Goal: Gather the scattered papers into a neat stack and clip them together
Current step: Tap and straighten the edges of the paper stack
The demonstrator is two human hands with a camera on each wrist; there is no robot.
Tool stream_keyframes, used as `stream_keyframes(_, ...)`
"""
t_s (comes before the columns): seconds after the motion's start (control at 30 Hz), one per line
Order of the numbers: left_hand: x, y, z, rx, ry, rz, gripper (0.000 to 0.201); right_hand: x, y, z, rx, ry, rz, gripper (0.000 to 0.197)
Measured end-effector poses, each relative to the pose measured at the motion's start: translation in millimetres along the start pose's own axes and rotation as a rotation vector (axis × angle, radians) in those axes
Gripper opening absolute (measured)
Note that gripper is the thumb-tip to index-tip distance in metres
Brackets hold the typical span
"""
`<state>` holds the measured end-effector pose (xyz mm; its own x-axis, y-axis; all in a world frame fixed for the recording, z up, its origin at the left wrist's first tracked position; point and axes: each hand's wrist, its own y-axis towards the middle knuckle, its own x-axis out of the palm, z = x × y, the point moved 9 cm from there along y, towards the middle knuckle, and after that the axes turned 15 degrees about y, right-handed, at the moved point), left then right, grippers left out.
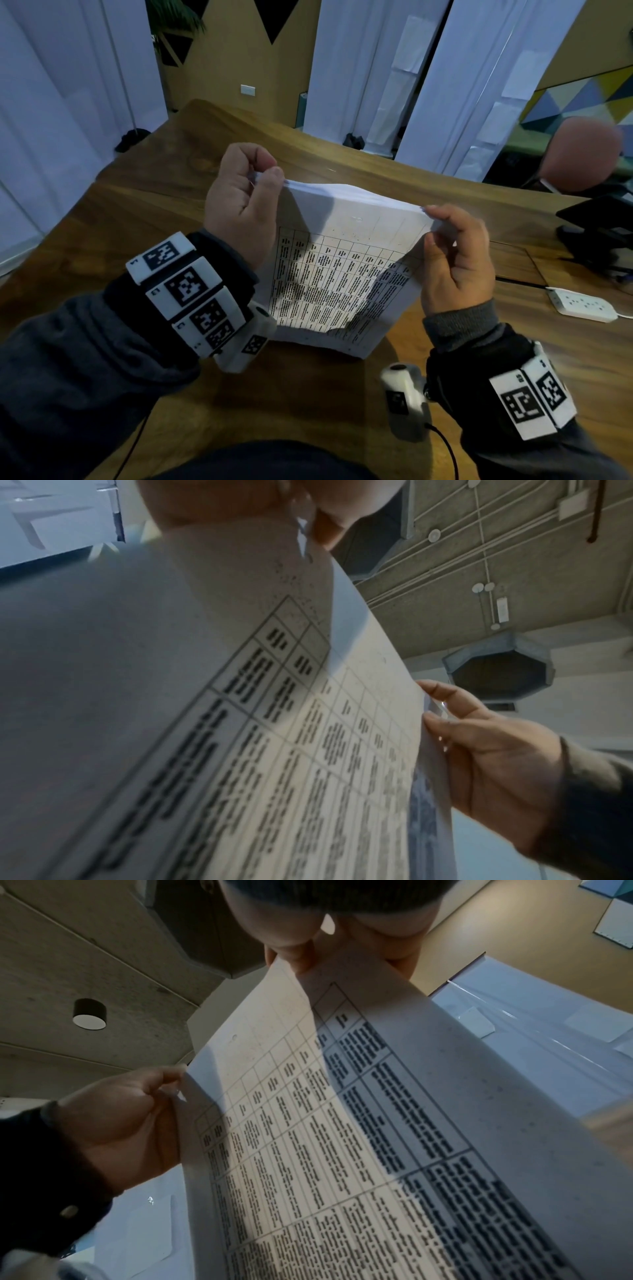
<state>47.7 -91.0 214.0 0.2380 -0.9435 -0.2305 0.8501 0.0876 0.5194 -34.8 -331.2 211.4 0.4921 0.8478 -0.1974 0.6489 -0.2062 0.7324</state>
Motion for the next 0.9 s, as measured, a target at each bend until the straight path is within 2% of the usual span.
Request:
stream_keyframes(0.07,5,-3,-1,0.043,0.026,-0.09,0.017,0,0,-1,-0.006,-0.007,0.0,0.036)
stream_keyframes(0.17,5,-5,-6,0.072,0.047,-0.127,0.034,-1,-1,-1,0.012,0.075,0.024,0.039)
stream_keyframes(0.27,6,-6,-5,0.098,0.042,-0.131,0.034,-4,-2,12,0.155,0.331,0.081,0.041)
stream_keyframes(0.33,8,-6,-3,0.108,0.035,-0.139,0.034,-2,-2,25,0.27,0.509,0.086,0.033)
stream_keyframes(0.47,6,-1,-8,0.091,-0.028,-0.147,0.041,0,-1,38,0.358,0.622,0.055,0.022)
stream_keyframes(0.53,9,0,-20,-0.033,-0.096,-0.196,0.05,0,-1,40,0.371,0.654,0.059,0.013)
stream_keyframes(0.63,28,-13,-51,-0.298,-0.221,-0.39,0.046,0,-3,42,0.376,0.659,0.087,0.015)
stream_keyframes(0.7,37,-23,-65,-0.37,-0.245,-0.459,0.043,-1,-2,42,0.37,0.629,0.121,0.025)
stream_keyframes(0.73,37,-24,-69,-0.376,-0.251,-0.439,0.037,-2,-1,44,0.373,0.606,0.138,0.033)
stream_keyframes(0.8,34,-21,-69,-0.341,-0.23,-0.333,0.022,-3,2,43,0.366,0.566,0.156,0.033)
stream_keyframes(0.9,23,-12,-59,-0.235,-0.155,-0.172,0.024,-2,12,42,0.351,0.519,0.16,0.021)
